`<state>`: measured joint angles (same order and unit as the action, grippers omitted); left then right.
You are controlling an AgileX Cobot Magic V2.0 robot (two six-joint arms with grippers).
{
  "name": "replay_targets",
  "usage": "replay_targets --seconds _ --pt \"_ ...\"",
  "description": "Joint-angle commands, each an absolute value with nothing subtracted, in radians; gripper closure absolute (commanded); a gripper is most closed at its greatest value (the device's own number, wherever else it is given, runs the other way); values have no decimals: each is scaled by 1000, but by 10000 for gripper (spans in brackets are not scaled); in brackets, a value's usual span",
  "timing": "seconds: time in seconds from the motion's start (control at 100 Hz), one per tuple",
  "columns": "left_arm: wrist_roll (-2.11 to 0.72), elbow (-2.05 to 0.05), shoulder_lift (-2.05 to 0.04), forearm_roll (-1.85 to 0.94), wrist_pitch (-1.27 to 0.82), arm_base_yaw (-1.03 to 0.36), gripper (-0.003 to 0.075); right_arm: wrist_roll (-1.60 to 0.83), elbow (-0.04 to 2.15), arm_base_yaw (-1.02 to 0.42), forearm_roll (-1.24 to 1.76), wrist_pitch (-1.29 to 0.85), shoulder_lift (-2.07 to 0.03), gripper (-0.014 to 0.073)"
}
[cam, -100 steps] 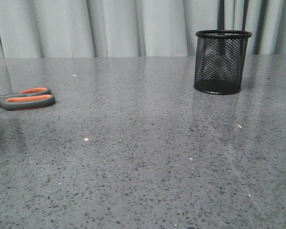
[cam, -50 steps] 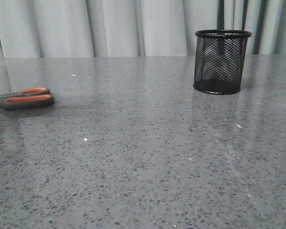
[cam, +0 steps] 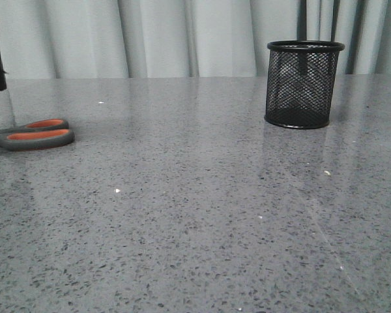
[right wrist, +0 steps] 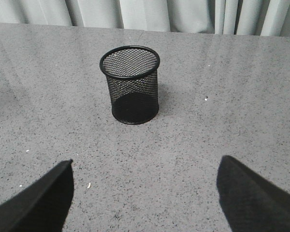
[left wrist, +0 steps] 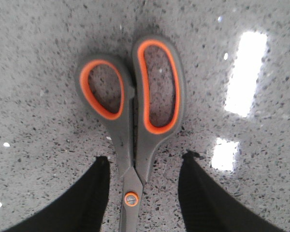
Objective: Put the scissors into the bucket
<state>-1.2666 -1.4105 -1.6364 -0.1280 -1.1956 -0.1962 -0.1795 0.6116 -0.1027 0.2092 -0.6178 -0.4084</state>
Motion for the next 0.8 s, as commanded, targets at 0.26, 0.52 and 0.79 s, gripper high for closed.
replay_targets --seconds 0.26,0.52,0.79 --pt "-1339 -1442 -1679 -185 -1189 -193 313 -190 649 -112 216 -549 -425 43" --pt "-1350 -1442 -1719 -156 -1164 -171 313 -190 649 -112 216 -561 -425 43" --pt "-1350 -1442 -1739 -175 -1154 -151 314 -190 649 -112 216 -561 -425 43"
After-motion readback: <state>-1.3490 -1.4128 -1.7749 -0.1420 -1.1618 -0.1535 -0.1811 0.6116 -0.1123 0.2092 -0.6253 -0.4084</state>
